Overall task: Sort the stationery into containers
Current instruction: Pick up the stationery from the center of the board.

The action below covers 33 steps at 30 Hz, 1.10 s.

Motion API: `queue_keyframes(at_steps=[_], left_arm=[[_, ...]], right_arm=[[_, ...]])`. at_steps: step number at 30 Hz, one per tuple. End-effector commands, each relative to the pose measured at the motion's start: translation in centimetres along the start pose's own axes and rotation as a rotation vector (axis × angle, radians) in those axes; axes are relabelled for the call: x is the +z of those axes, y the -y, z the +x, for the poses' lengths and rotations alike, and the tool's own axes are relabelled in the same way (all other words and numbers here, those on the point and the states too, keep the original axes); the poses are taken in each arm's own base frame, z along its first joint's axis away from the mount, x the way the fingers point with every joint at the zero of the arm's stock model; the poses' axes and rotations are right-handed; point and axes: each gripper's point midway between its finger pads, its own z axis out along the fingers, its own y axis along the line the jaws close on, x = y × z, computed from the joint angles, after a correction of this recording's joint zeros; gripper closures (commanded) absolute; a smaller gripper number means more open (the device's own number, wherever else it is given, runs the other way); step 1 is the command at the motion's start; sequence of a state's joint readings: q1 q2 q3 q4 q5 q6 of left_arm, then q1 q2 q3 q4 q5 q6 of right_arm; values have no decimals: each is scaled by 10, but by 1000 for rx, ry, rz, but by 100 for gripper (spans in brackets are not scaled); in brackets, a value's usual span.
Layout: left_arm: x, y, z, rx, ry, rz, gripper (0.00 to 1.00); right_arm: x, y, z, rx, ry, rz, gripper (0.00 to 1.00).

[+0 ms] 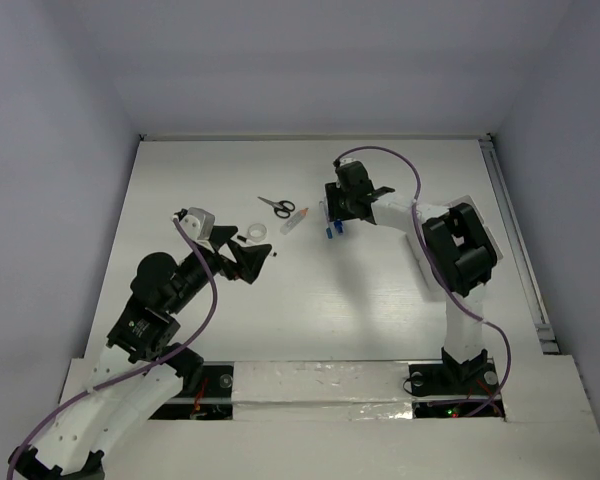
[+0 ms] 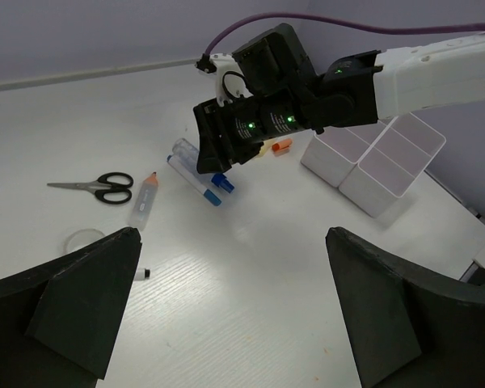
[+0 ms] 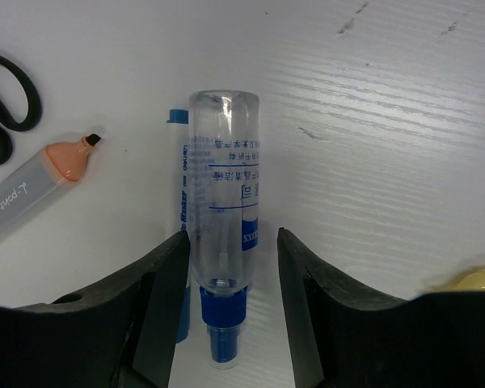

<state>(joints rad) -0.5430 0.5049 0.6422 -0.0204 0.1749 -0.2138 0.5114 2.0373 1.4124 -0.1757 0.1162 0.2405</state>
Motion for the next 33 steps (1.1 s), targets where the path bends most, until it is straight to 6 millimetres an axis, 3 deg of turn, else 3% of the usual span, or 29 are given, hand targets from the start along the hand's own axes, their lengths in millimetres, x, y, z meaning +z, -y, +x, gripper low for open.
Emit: queue_keyframes(at_steps=[1, 10, 18, 25, 33], left_arm=[[-1, 6, -28, 23, 74, 13, 1], [-1, 7, -29, 22, 76, 16, 1], [-1, 8, -28, 22, 74, 22, 1], [0, 7, -26, 18, 67, 20, 1], [0, 7, -27, 17, 69, 23, 1]], right_arm=[[2, 0, -16, 16, 41, 16, 47], [-1, 5, 8, 22, -7, 20, 44], [-23, 6, 28, 39, -19, -11, 42], [-25, 12, 36, 38, -36, 13, 47], [-24, 24, 31, 6, -3, 75, 65]])
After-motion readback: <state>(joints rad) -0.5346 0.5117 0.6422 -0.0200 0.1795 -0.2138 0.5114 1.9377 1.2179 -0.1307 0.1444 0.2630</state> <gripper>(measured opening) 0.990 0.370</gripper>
